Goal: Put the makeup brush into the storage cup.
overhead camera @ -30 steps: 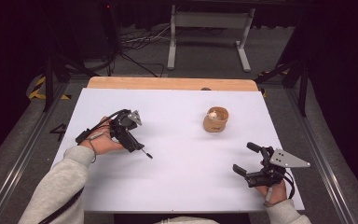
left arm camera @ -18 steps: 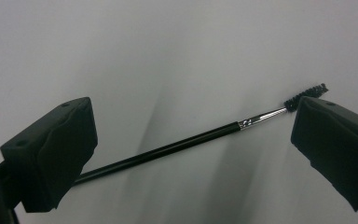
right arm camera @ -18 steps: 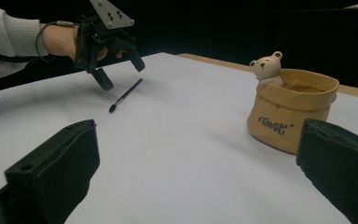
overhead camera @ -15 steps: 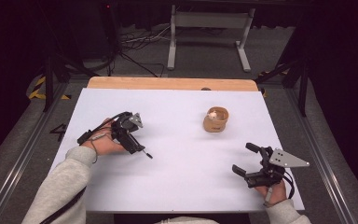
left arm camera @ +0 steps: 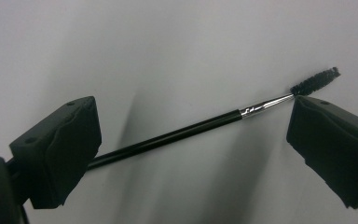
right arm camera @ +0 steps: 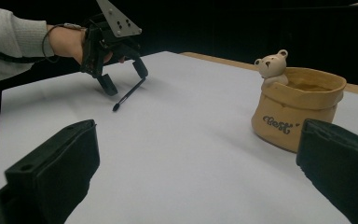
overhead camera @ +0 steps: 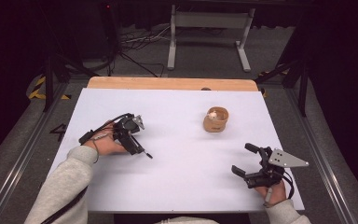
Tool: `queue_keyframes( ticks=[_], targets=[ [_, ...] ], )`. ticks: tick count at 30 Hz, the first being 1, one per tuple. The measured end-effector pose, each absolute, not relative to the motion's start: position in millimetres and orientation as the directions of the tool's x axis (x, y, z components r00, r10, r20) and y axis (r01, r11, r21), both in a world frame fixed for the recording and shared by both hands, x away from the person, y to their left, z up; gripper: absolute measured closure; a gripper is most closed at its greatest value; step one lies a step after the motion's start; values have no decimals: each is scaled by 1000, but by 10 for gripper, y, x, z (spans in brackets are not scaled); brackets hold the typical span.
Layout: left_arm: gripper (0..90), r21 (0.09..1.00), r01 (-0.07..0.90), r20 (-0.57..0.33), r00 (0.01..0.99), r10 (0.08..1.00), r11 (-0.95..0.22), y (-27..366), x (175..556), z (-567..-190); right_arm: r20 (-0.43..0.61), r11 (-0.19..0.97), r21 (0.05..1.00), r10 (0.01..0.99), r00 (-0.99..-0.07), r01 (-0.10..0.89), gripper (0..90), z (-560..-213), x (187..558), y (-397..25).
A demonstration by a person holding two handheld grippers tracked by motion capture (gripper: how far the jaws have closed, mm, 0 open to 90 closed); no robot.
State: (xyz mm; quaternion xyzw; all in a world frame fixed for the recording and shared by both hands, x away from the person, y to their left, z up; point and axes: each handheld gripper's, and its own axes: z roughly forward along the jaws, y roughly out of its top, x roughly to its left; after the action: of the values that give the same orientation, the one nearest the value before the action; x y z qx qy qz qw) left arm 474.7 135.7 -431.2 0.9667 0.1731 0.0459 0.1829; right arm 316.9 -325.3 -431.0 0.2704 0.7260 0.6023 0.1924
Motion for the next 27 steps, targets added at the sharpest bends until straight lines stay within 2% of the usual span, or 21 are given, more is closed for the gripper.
queue_keyframes(
  ticks=[3, 21, 27],
  targets=[
    [49, 338, 324, 21, 936, 351, -884, 1349, 4751, -4342, 47, 131, 978, 622, -781, 163, 1, -4309, 3166, -3246],
    [51, 306, 320, 32, 938, 346, -897, 1324, 4771, -4392, 69, 117, 976, 631, -773, 183, 1, -4315, 3178, -3256],
    [63, 267, 323, 25, 939, 342, -908, 1293, 4778, -4375, 74, 114, 976, 630, -773, 186, 1, -4316, 3178, -3252]
  ],
)
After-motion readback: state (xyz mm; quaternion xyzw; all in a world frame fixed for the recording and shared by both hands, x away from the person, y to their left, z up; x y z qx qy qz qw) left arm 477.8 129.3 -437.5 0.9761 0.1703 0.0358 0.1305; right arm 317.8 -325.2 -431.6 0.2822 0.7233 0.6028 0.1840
